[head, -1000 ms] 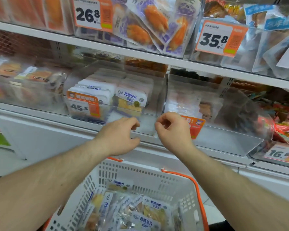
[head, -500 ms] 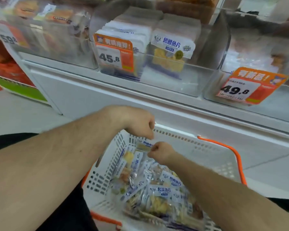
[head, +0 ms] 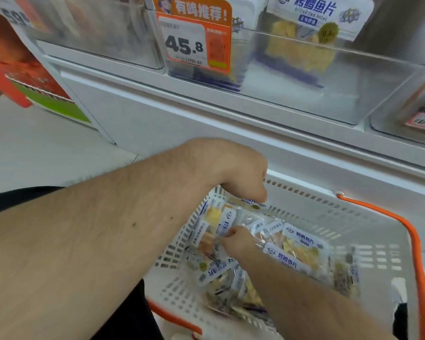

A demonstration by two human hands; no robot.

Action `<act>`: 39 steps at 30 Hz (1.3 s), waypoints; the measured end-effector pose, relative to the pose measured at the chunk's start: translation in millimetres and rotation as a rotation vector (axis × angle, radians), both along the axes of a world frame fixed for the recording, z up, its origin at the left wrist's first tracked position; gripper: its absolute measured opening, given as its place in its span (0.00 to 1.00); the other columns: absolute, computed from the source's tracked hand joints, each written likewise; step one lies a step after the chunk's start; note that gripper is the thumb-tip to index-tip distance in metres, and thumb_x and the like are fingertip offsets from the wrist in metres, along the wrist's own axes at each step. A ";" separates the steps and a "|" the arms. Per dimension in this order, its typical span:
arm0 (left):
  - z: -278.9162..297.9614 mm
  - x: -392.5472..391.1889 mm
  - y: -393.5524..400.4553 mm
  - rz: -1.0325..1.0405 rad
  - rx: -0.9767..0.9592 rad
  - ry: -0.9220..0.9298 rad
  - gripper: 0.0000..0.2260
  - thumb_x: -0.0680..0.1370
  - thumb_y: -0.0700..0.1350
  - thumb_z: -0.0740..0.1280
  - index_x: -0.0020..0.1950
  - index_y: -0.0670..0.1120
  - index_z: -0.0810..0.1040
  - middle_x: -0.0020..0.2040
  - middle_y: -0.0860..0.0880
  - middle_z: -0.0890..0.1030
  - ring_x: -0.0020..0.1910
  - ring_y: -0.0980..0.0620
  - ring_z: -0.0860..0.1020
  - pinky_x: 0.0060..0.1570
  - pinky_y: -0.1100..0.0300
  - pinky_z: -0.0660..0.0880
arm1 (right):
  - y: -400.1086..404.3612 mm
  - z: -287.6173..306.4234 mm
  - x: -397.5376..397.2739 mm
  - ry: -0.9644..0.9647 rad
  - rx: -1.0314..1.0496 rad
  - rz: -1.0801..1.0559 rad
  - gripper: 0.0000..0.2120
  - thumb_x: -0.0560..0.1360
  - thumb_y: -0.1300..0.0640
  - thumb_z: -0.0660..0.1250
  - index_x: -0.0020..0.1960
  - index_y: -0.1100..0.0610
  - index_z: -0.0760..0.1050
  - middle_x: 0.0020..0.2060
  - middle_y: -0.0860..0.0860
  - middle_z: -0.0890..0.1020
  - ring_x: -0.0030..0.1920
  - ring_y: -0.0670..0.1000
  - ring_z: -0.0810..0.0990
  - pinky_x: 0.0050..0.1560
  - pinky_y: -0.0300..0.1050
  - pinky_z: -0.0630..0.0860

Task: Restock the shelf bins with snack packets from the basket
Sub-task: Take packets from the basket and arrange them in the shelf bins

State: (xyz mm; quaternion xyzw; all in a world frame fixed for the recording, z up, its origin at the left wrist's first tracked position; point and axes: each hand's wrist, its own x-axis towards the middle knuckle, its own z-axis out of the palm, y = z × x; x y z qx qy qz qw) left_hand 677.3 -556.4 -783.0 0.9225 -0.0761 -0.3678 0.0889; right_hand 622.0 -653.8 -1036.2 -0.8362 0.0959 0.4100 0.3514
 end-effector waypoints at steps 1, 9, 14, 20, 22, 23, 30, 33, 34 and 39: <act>-1.7 1.8 -0.3 0.000 -0.003 -0.002 0.13 0.80 0.55 0.63 0.53 0.45 0.73 0.51 0.48 0.76 0.45 0.47 0.73 0.48 0.56 0.72 | 0.1 -0.2 1.6 -0.003 0.003 0.008 0.04 0.76 0.60 0.68 0.43 0.54 0.75 0.40 0.50 0.80 0.39 0.49 0.79 0.47 0.47 0.81; 3.4 1.7 3.3 0.030 -0.014 -0.022 0.16 0.79 0.55 0.66 0.58 0.45 0.77 0.50 0.50 0.73 0.44 0.49 0.72 0.45 0.57 0.71 | -16.3 42.5 25.8 -0.046 0.158 0.063 0.09 0.77 0.65 0.64 0.40 0.55 0.72 0.40 0.58 0.82 0.37 0.51 0.77 0.35 0.41 0.72; 5.8 -5.3 5.8 0.114 -0.051 -0.093 0.27 0.77 0.55 0.70 0.73 0.48 0.69 0.65 0.50 0.76 0.54 0.50 0.79 0.48 0.58 0.77 | -52.4 110.4 55.2 -0.070 0.357 -0.019 0.07 0.81 0.64 0.62 0.45 0.56 0.73 0.47 0.56 0.84 0.40 0.52 0.83 0.38 0.45 0.79; -0.2 -11.1 7.2 0.388 -0.253 -0.302 0.40 0.73 0.58 0.73 0.78 0.47 0.59 0.77 0.47 0.64 0.71 0.47 0.70 0.67 0.53 0.70 | -102.8 194.4 77.8 -0.044 0.618 -0.231 0.10 0.81 0.67 0.60 0.42 0.57 0.71 0.41 0.52 0.85 0.37 0.51 0.84 0.39 0.50 0.82; 2.2 -13.0 8.1 0.543 -0.414 -0.359 0.39 0.71 0.57 0.75 0.77 0.46 0.63 0.74 0.47 0.69 0.69 0.48 0.71 0.65 0.56 0.70 | -115.0 217.2 81.4 -0.027 0.692 -0.267 0.11 0.82 0.67 0.58 0.42 0.57 0.71 0.43 0.53 0.85 0.36 0.51 0.84 0.39 0.50 0.81; 4.5 -14.9 6.9 0.604 -0.496 -0.351 0.37 0.71 0.56 0.75 0.75 0.46 0.66 0.71 0.46 0.72 0.67 0.49 0.73 0.62 0.57 0.71 | -120.5 228.3 82.1 -0.018 0.735 -0.284 0.12 0.82 0.67 0.58 0.42 0.57 0.71 0.42 0.54 0.85 0.37 0.52 0.84 0.42 0.51 0.81; 14.7 -25.1 -18.7 0.665 -0.905 -0.253 0.05 0.76 0.44 0.72 0.49 0.43 0.84 0.50 0.45 0.86 0.46 0.51 0.80 0.43 0.58 0.77 | -153.4 284.9 75.8 -0.104 0.806 -0.234 0.09 0.81 0.67 0.59 0.43 0.59 0.73 0.41 0.55 0.85 0.40 0.54 0.84 0.48 0.51 0.81; 21.0 -26.8 -31.0 0.701 -0.963 -0.297 0.03 0.76 0.41 0.72 0.48 0.44 0.84 0.47 0.45 0.86 0.45 0.49 0.81 0.42 0.57 0.78 | -165.5 304.5 74.9 -0.278 0.623 -0.117 0.11 0.79 0.67 0.64 0.40 0.57 0.74 0.41 0.55 0.86 0.42 0.56 0.83 0.45 0.48 0.78; 21.6 -26.3 -35.5 0.702 -0.966 -0.315 0.02 0.76 0.41 0.73 0.47 0.45 0.84 0.46 0.46 0.86 0.44 0.49 0.81 0.45 0.54 0.79 | -169.1 310.6 74.8 -0.350 0.545 -0.068 0.10 0.78 0.67 0.66 0.39 0.56 0.75 0.41 0.57 0.86 0.41 0.56 0.83 0.43 0.47 0.77; 29.8 -19.4 -73.0 0.608 -0.927 -0.497 0.03 0.76 0.41 0.73 0.42 0.46 0.83 0.30 0.55 0.79 0.28 0.60 0.76 0.31 0.65 0.74 | -178.0 344.3 69.5 -0.793 -0.028 0.259 0.14 0.67 0.51 0.80 0.47 0.55 0.80 0.35 0.46 0.78 0.35 0.44 0.75 0.36 0.39 0.70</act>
